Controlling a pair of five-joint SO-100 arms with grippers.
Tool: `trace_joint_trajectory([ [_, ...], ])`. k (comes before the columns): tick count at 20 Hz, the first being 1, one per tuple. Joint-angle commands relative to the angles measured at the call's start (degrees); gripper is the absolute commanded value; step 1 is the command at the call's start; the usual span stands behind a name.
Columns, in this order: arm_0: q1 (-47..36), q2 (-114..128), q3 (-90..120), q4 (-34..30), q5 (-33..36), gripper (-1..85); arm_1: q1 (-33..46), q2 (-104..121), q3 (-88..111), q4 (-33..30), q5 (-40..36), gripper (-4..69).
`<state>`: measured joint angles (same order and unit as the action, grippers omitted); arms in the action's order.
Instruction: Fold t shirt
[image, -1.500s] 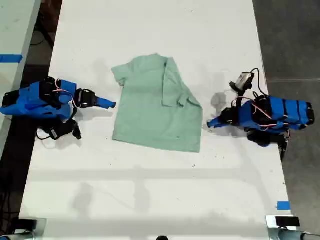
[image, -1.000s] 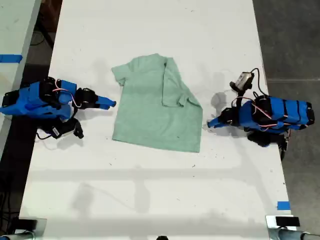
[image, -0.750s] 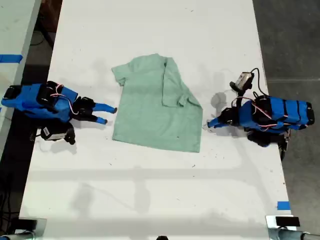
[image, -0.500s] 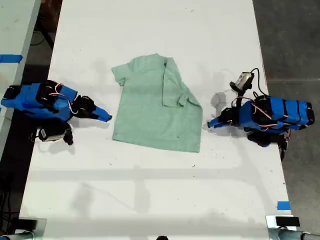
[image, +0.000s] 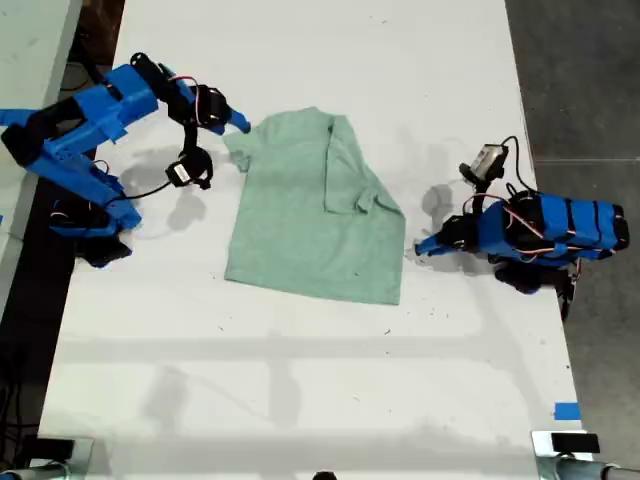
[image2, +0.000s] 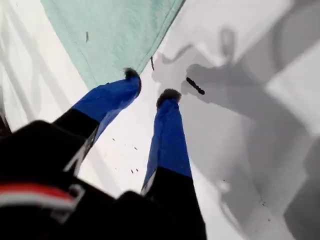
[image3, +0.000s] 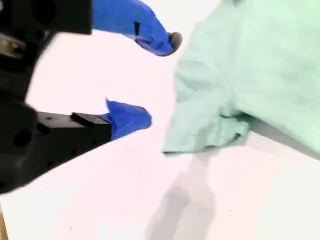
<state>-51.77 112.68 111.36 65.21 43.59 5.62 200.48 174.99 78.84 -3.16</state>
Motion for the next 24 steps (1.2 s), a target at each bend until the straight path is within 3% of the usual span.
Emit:
trace_joint_trajectory([
  [1, -4.8, -9.9, -6.7, -1.9, 1.8, 20.3, 0.4, 0.4, 2.6, -1.3, -0.2, 10.6],
  [11, -8.9, -27.6, -11.3, -8.3, 1.2, 17.5, 0.4, 0.4, 2.6, -1.3, -0.2, 10.6],
  [12, -8.9, -29.8, -12.6, -8.3, 1.2, 11.8, 0.4, 0.4, 2.6, -1.3, -0.2, 10.6],
  [13, -9.3, -31.6, -13.4, -8.0, 0.1, -0.2, 0.4, 0.4, 2.6, -1.3, -0.2, 10.6],
  [16, -8.9, -29.3, -15.1, -6.3, -1.3, -0.3, 0.4, 0.4, 2.6, -1.3, -0.2, 10.6],
  [21, 6.4, -25.5, -39.1, 5.8, -9.4, -0.3, 0.4, 0.4, 2.6, -1.3, -0.2, 10.6],
  [24, 18.1, -32.4, -50.2, 4.1, -14.3, -0.3, 0.4, 0.4, 2.6, -1.3, -0.2, 10.6],
])
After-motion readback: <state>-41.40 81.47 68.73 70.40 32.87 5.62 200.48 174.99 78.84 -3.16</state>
